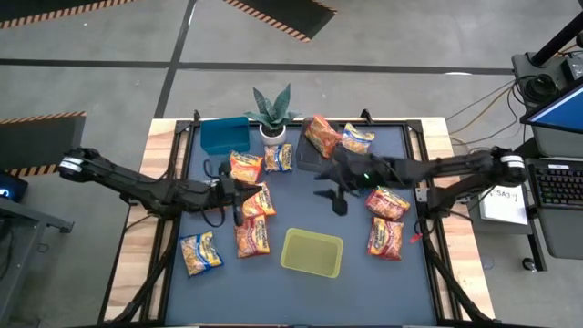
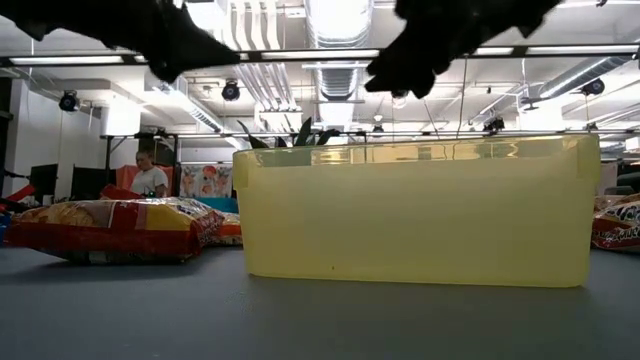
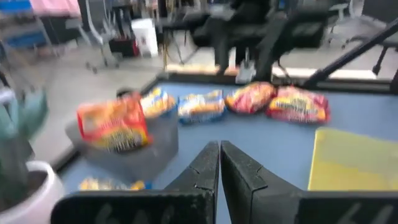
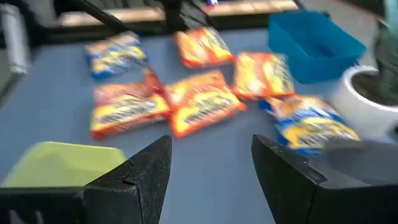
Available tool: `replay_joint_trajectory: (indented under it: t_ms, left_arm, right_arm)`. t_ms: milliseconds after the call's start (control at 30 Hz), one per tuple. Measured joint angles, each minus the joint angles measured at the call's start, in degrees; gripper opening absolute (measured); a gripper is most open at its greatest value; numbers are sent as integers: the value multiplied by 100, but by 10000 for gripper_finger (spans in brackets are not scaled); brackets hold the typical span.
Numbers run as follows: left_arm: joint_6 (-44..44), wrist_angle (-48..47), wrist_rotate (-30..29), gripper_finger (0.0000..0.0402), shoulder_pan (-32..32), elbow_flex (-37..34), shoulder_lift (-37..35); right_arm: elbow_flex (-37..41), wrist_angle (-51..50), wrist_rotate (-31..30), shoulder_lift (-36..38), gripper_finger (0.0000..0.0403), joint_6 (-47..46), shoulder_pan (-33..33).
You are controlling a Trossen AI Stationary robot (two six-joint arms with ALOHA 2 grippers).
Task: Sort Maruchan noodles
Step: Put the orange bag into the black bin
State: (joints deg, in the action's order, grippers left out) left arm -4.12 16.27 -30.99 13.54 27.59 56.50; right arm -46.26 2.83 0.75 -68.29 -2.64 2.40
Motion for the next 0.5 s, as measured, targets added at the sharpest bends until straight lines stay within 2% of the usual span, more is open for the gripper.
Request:
replay_joint_trajectory:
  t_ms: [67,200,267,400,500]
  left_arm:
    - [-418,-228,-160,0,-4,0,122]
    - [-1866,-767,-995,0,-31,0,338]
    - [-2558,-1140,-1092,0,-106,0,395]
    - [-3935,-2361,-690,0,-353,153,537]
    - [-5166,-3927,140,0,-590,573,737]
  right_arm:
    - [382,396,-112,221,210,-43,-148]
    - [934,756,-394,597,210,-54,-258]
    - [1131,813,-431,766,210,-82,-256]
    - [1427,859,-484,1075,210,-81,-252]
    - [1584,866,-533,1299,210,-54,-252]
